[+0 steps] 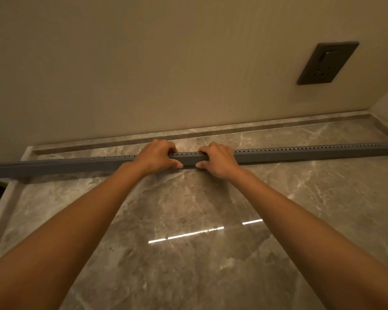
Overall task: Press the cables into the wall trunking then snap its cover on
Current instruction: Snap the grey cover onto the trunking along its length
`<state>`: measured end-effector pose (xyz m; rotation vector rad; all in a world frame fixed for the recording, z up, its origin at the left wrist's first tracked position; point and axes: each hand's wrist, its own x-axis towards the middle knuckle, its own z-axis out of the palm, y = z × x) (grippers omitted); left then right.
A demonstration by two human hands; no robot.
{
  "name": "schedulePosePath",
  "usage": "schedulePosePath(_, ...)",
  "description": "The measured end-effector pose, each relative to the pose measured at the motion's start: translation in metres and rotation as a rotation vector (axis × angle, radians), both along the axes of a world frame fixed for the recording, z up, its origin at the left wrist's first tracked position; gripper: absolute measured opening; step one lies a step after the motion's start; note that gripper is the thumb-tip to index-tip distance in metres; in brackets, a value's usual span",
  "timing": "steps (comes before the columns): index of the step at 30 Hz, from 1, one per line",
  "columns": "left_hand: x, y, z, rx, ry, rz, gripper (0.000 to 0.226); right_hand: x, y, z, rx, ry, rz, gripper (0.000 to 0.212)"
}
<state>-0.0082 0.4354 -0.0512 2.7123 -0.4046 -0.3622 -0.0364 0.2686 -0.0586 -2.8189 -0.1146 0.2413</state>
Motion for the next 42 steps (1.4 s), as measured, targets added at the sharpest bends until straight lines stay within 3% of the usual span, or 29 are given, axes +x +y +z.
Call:
schedulePosePath(6,0.0,0.017,-0.001,0.079,0.025,-0.02,0.037,-0.002,0.024,-0.002,0.024,-0.009,-0.005,0.036)
schedulePosePath(16,-0.016,0.006,-0.002,0.273,-0.164,-0.082,0.033,-0.007,0.034,-0.001,0.009,-0.023,0.052,0.035)
schedulePosePath(29,-0.019,0.012,0.004,0.119,0.01,0.043,0.032,-0.002,0.023,-0.001,0.102,0.066,0.122,0.037)
schedulePosePath(36,-0.02,0.039,0.01,0.097,-0.001,0.202,0.03,0.003,0.036,-0.002,0.101,0.074,0.133,0.035)
schedulePosePath(42,-0.015,0.05,0.015,0.078,0.04,0.147,0.029,0.006,0.046,-0.002,0.134,0.084,0.118,0.036)
